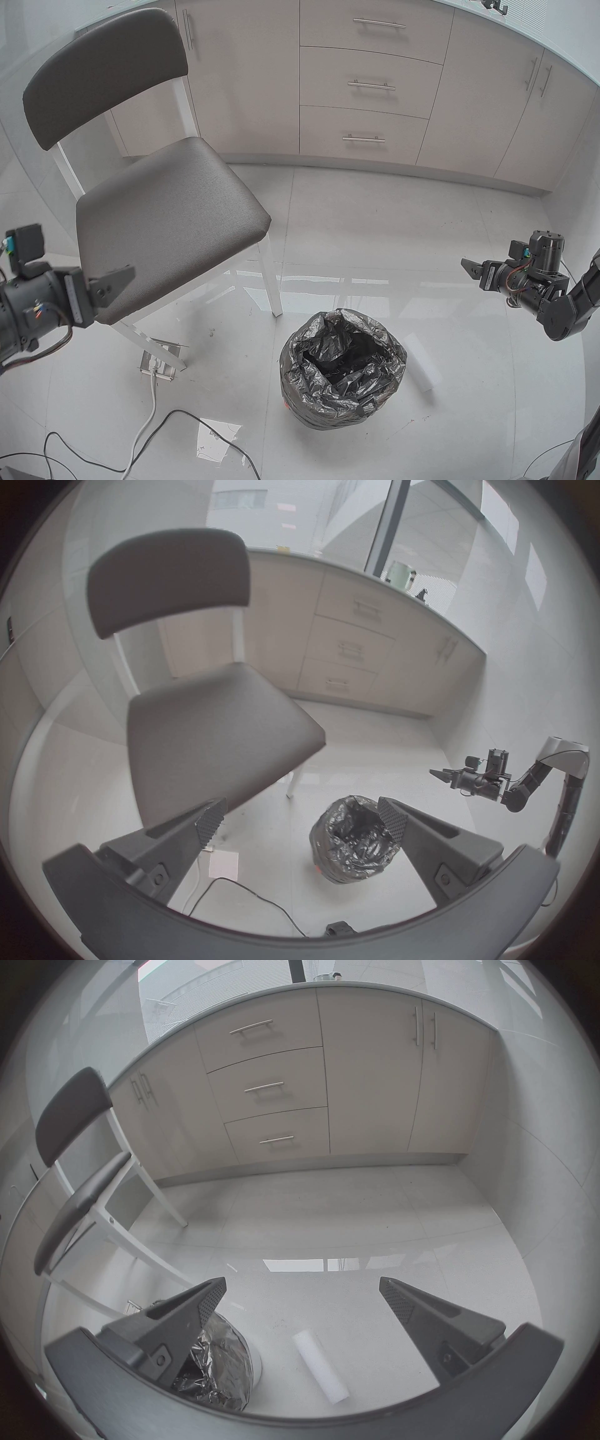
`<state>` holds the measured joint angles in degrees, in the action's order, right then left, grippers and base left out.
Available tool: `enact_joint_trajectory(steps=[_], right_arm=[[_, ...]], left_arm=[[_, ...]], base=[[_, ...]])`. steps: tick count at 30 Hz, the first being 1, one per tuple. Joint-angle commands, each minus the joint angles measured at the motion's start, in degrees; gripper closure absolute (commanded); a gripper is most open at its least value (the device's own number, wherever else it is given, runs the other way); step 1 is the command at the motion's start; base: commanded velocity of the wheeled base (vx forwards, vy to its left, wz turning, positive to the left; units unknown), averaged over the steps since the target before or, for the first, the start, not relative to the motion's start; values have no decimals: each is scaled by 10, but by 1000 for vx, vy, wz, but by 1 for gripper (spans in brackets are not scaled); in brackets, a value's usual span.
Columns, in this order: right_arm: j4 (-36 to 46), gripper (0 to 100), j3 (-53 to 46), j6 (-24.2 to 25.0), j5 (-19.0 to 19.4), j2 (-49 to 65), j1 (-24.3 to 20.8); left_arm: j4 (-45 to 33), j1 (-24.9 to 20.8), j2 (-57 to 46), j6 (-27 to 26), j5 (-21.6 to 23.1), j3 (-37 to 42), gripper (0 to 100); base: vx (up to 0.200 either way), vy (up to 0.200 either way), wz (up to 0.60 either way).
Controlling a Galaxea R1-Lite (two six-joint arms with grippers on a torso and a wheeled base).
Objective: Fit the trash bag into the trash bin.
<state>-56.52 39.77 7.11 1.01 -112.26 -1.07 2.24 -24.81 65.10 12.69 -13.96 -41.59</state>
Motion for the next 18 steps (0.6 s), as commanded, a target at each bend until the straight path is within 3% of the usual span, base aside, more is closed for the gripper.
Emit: enact_joint_trajectory(steps=[1,6,13,18], right_arm=[[19,0,22,2,11,30,17],[13,0,17,3,14,23,11],[1,0,16,3,25,27,15],[1,0,16,4,25,27,16]], left_arm=[[-1,86,-159,-50,1,111,0],[-20,114,-292,-89,1,183,0],[-153,152,-492,-86,3,233,0],[-160,172,-568,-86,3,281,0]], base=[[0,0,0],[0,0,0],[0,0,0],[0,0,0]])
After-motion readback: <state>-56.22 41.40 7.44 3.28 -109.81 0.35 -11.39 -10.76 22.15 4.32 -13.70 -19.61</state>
